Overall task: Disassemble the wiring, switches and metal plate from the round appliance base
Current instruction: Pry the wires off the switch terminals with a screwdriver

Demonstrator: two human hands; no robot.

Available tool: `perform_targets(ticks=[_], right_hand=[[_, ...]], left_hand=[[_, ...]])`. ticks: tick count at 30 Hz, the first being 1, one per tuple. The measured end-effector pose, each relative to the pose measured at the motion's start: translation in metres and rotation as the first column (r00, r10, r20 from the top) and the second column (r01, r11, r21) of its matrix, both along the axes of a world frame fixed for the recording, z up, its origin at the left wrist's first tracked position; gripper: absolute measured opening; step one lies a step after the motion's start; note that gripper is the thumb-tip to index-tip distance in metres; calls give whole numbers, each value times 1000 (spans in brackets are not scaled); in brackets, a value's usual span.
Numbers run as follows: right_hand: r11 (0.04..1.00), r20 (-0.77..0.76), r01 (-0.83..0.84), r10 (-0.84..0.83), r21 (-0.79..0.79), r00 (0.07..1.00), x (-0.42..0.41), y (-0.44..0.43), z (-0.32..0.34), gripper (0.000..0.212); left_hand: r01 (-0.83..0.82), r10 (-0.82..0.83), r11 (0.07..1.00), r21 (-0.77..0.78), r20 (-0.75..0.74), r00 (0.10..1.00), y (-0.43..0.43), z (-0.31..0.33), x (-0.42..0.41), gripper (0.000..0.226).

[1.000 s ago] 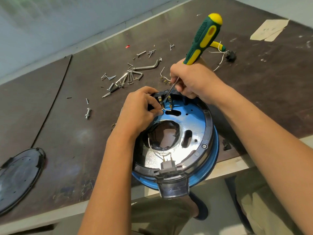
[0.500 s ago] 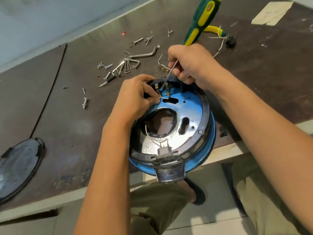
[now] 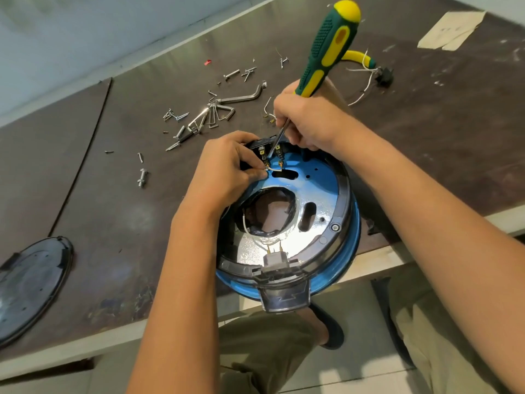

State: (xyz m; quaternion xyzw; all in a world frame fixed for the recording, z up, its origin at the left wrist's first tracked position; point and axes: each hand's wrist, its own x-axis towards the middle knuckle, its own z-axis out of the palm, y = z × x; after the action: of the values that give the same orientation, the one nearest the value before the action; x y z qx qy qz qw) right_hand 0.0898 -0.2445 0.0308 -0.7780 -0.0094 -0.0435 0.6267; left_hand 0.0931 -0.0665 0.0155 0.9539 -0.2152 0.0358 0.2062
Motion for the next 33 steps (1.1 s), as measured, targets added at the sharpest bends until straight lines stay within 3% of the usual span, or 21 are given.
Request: perform_targets(ticks=[7, 16, 20, 30, 33], right_hand=[[992, -230, 75, -49, 106, 972, 9, 1, 4, 26], [986, -242, 116, -84, 121, 967, 20, 5, 6, 33], [993, -264, 55, -27, 102, 964, 22, 2, 4, 30], [988, -186, 49, -22, 145, 982, 14, -5, 3, 30], [989, -50, -42, 50, 145, 998, 7, -10, 1, 31]], left_hand=[[1, -1, 1000, 12, -5, 1000, 0, 0, 0, 15], [-6, 6, 1000, 19, -16, 1000, 1, -1, 3, 14], [7, -7, 1000, 21, -21, 1000, 2, -1, 2, 14], [-6, 5, 1000, -22, -41, 999, 4, 1, 3, 15], [-78, 77, 996, -47, -30, 997, 5, 0, 1, 12]])
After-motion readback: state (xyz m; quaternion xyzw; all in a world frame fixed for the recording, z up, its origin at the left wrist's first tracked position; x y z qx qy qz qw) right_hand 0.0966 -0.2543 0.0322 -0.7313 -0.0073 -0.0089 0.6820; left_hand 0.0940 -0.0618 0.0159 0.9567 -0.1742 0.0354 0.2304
